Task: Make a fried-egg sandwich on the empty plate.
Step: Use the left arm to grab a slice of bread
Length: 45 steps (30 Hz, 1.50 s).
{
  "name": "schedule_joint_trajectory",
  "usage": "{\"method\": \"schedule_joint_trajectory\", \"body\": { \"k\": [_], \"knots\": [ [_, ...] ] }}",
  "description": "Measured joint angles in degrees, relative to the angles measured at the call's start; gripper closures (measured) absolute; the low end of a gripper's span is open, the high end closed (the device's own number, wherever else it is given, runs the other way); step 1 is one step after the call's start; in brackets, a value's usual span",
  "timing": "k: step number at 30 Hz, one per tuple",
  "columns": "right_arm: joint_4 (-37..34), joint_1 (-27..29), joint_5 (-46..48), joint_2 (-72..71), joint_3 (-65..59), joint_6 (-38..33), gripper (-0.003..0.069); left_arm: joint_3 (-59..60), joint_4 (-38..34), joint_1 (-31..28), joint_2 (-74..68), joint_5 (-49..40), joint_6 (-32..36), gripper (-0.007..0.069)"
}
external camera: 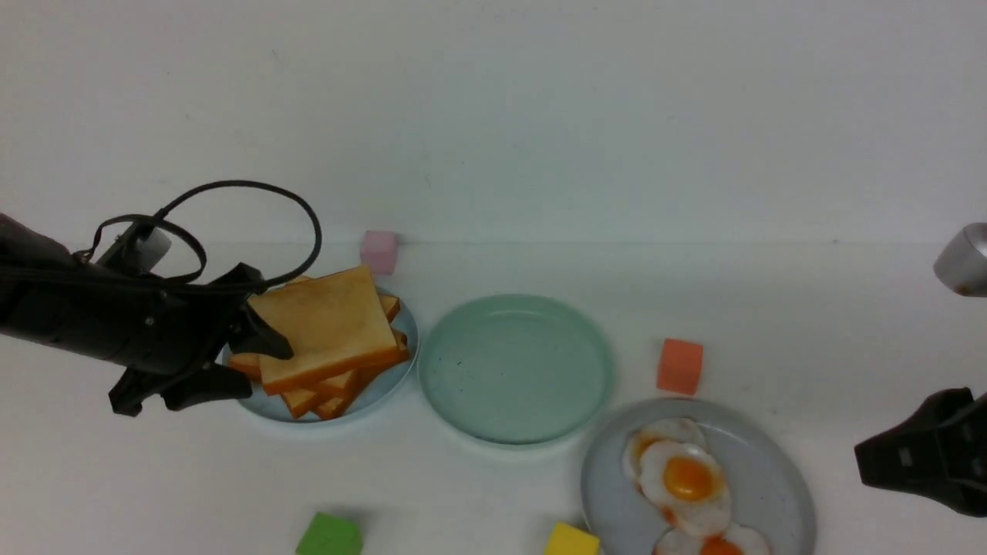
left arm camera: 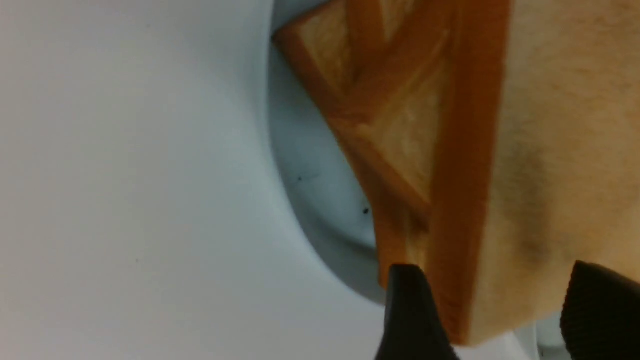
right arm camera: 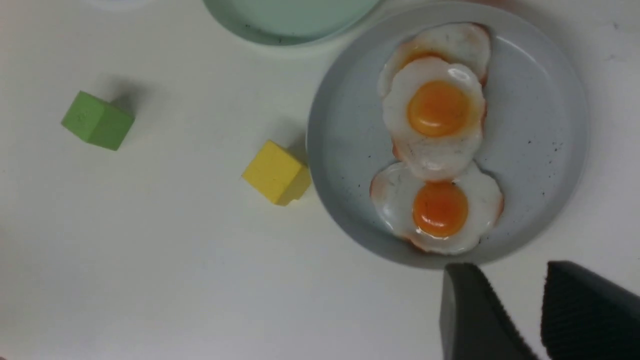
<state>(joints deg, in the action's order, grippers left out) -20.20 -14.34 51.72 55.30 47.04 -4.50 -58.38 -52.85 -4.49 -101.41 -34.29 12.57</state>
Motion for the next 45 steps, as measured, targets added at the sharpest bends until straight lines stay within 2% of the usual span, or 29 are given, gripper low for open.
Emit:
{"method": "schedule_joint_trajectory", "body": {
  "k": [6,9,14,18,22,33,45],
  "knots": [
    [0.00,0.00,0.36,0.00,0.00,0.00,0.0419,0.00,-8.03,0.00,-2.87,0.57,6.14,0.0226],
    [0.00,0.00,0.75,0.00,0.00,0.00,0.0419,-0.06,-9.54,0.00,-3.63,0.57,7.27,0.0249],
    [0.00,0.00,2.63,0.00,0.00,0.00,0.0419,-0.06,-10.50,0.00,-3.98,0.57,7.72,0.0328],
    [0.00,0.00,3.99,0.00,0.00,0.00,0.0419,-0.11,-10.00,-0.17,-3.26,-0.38,7.77,0.0435],
    [0.00,0.00,4.28,0.00,0.00,-0.02,0.0419,-0.11,-7.24,-0.17,-0.65,-1.45,7.77,0.0484],
    [0.00,0.05,4.73,0.00,0.00,-0.02,0.0419,-0.11,-4.81,-0.17,7.83,-5.09,8.93,0.0510],
    [0.00,0.05,5.68,0.00,0.00,-0.08,0.0419,-0.11,-4.14,-0.28,1.26,-3.42,8.22,0.0517]
  ]
}}
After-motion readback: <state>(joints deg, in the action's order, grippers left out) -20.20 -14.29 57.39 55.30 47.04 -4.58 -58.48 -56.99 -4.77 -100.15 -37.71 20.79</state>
